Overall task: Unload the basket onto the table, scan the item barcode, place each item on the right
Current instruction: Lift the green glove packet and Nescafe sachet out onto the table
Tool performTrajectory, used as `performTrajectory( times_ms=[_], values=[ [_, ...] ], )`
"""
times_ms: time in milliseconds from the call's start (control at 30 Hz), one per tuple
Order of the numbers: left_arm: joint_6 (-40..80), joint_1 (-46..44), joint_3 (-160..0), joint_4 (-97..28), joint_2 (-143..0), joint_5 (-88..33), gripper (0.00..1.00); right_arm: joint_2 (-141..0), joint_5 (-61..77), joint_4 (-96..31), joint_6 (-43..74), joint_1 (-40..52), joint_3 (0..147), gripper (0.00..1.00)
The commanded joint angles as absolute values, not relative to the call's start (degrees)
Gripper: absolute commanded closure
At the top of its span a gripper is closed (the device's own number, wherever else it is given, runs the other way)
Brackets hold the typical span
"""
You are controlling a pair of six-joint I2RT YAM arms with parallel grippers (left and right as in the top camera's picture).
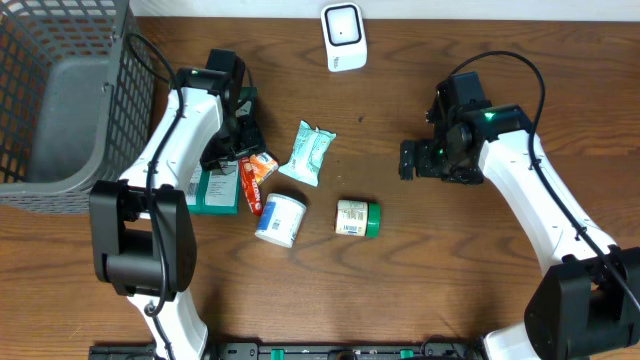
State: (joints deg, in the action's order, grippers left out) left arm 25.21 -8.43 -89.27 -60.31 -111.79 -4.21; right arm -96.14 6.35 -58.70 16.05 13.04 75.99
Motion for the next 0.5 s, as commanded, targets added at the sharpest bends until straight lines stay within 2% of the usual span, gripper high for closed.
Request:
performTrajectory(
  times_ms=[0, 467],
  values=[
    [22.59, -8.45, -91.68, -60.58, -107.02, -4.03, 0.23, -95.74, 5.89, -58.70, 15.59, 12.84, 75.90, 0.01],
    [20.29, -8.38, -92.51, -58.74, -87.46, -1.50, 0.22, -95.74, 5.89, -58.70, 15.59, 12.84, 75.90, 0.01]
  ],
)
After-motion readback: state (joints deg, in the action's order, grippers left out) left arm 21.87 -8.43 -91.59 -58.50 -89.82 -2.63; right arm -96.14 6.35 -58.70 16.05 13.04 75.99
